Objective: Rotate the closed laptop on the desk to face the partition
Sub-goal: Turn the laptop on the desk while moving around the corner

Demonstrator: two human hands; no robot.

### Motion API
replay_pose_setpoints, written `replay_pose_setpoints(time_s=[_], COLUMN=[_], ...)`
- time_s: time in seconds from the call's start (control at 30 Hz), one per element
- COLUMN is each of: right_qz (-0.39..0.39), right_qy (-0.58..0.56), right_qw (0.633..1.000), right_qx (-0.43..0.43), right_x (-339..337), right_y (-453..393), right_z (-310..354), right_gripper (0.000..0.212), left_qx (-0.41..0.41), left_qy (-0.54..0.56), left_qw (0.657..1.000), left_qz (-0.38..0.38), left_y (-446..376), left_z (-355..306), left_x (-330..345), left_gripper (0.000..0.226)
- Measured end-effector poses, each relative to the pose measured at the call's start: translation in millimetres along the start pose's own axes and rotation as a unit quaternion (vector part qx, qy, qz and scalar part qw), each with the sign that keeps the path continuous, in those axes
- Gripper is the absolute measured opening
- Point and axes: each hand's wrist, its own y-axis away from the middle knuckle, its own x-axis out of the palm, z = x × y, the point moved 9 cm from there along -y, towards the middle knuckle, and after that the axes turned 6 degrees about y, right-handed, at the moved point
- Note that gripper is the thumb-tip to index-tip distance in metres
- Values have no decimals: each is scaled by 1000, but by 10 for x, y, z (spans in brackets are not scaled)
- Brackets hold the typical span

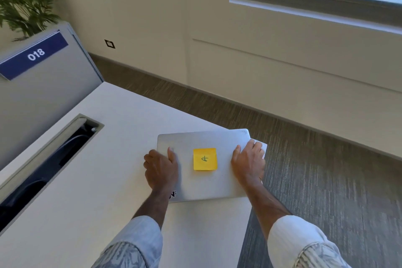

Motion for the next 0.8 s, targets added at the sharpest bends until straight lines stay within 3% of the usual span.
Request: replay_pose_setpoints(time_s=[0.3, 0.8], right_qz=[-5, 19], right_qy=[-26, -51], right_qw=[999, 992], right_qx=[-25, -116], right_x=[-203, -192], right_y=[297, 1090], right_z=[283, 1107], right_gripper=[38, 37], left_qx=[-14, -90], left_qy=[3, 12], left_qw=[1000, 993], left_qz=[-24, -77], left_y=[59, 355], left_z=[162, 1120], left_x=[-478, -1416], left_gripper=[58, 60])
